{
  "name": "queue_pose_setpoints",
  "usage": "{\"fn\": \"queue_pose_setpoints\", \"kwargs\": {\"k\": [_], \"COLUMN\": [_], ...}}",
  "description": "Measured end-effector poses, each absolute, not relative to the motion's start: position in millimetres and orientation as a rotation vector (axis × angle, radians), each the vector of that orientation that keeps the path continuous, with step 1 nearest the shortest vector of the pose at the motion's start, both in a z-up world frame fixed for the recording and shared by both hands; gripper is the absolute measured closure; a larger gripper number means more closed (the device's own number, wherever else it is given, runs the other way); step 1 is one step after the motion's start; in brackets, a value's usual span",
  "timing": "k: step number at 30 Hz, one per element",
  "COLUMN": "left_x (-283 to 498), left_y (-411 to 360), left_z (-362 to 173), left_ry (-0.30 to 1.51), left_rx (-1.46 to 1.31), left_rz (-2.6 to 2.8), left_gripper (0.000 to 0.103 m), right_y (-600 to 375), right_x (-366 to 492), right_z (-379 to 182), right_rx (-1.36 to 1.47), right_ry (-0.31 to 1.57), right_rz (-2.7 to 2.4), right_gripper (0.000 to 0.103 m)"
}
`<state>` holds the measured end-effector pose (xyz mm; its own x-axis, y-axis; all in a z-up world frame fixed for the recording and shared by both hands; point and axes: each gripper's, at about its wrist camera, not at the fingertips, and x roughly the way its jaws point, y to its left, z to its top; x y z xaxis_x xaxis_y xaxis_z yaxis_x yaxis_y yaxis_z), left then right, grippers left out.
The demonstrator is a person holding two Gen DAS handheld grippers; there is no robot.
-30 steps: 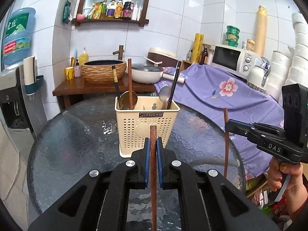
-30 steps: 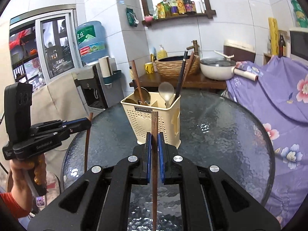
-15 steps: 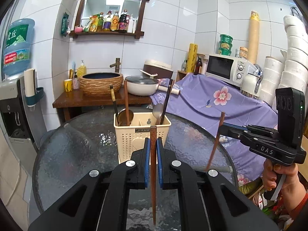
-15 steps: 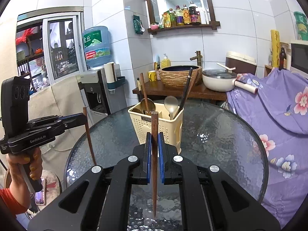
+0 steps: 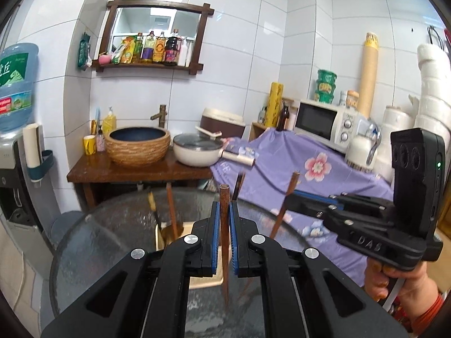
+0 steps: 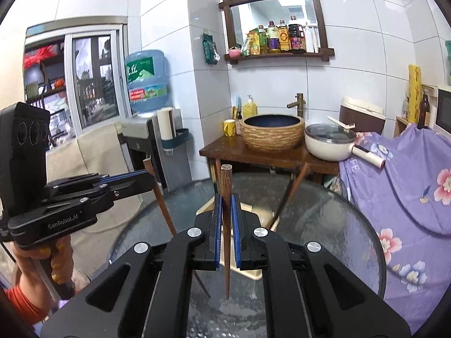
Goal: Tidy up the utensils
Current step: 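Lift both wooden chopsticks and lower them toward the cream basket, then lower both chopsticks into the basket and open both tools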
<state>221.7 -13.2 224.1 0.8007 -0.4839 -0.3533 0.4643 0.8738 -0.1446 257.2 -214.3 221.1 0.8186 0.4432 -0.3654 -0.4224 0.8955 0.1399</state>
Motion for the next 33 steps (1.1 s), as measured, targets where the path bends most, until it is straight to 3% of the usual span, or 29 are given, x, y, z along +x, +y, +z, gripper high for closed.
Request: {"fn": "queue_pose_setpoints", "kwargs": {"k": [9, 14, 33], "left_x": [262.8, 287.7, 343.1], "left_y": [-17.7, -20.2, -32.9], "left_z": [287.0, 292.2, 151.5], "left_ry": [0.35, 0.342, 0.571], "left_rx": [-0.04, -0.022, 0.046], "left_rz": [-0.419, -0.34, -0.279], "left_gripper": [0.096, 0.096, 0.098], "right_y": [-205.5, -204.5, -202.2], "right_x": [298.2, 323.7, 377.7], "right_z": [281.9, 290.4, 172.7], "right_rx": [0.035, 0.027, 0.061], "right_ry": [0.357, 0.327, 0.519], "right_rz": [0.376, 0.316, 0.291], "right_gripper": [0.095, 0.095, 0.095]}}
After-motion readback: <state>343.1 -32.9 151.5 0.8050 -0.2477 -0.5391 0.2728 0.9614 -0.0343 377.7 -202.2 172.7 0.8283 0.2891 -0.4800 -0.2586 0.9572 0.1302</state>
